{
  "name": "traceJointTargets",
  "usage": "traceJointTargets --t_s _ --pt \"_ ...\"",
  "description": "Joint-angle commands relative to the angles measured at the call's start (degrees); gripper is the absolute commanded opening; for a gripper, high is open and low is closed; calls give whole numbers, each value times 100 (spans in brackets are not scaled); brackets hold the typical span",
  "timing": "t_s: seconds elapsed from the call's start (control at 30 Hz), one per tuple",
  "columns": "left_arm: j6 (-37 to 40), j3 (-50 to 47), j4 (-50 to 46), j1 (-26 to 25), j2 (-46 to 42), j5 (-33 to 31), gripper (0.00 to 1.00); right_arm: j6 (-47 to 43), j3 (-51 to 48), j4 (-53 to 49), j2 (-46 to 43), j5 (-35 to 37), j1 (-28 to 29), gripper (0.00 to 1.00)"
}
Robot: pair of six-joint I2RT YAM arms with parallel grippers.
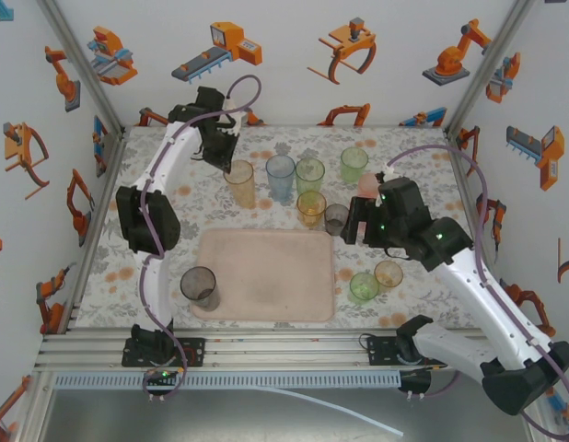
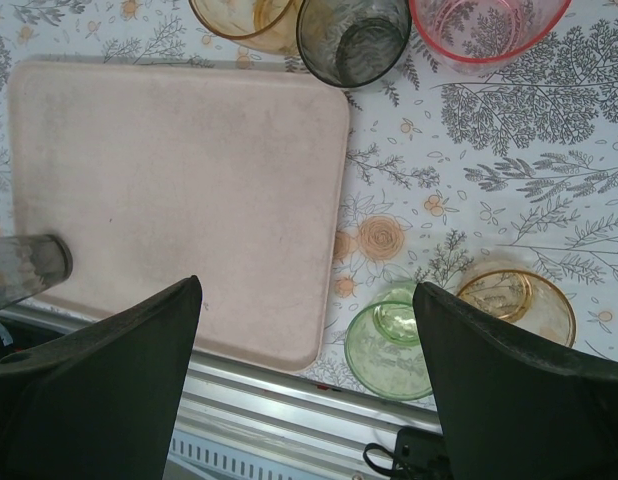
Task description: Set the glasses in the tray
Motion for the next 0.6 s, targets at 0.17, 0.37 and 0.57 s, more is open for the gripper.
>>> traceJointTargets --t_s 0.17,0.37,0.57 --pt "386 -528 -170 7 -1117 83 7 -19 27 186 107 -44 32 78" --pt "547 -1281 -148 26 -1885 200 7 -89 137 195 301 -121 33 78" --pt "768 -2452 25 32 -2885 217 8 -76 180 326 394 -193 32 77"
